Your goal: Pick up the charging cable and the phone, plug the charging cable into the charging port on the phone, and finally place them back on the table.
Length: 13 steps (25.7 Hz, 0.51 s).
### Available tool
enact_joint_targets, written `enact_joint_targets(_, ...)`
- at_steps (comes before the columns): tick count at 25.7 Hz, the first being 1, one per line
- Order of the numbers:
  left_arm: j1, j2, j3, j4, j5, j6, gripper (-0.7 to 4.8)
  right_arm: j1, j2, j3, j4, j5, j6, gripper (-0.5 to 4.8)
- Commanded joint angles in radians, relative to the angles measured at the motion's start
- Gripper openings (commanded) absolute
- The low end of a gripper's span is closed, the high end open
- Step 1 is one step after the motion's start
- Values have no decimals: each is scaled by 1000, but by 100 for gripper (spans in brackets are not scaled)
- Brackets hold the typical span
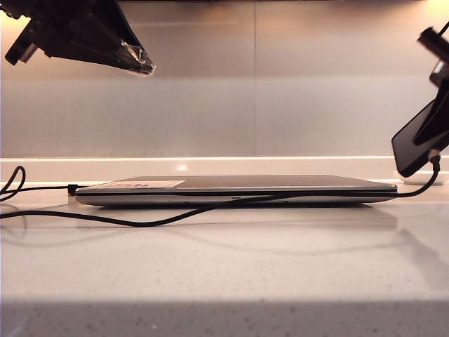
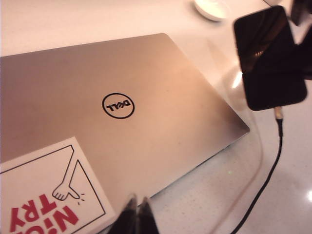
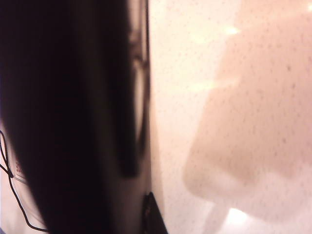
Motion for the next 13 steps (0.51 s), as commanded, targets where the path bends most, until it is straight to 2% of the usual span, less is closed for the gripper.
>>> enact_joint_targets(1,0,-5,6,6,-1,9,-5,1,63,55,-32,-29,-29,-6)
enact_joint_targets(6,0,-5,6,7,-1,9,-5,1,172,92,-32,-37,-29,1)
enact_joint_targets(7,0,-5,6,7,-1,9,-6,1,180,92,-32,-35,-31,32)
enact_joint_targets(9,0,-5,6,6,-1,9,-5,1,198,92,-32,-8,-37,151)
enact_joint_targets(10,0,-5,6,7,-1,9,-5,1,205,91,-33,11,-38,183)
enact_joint_targets(13,0,-5,6,6,-1,9,-5,2,215,91,-33,49,-63,185)
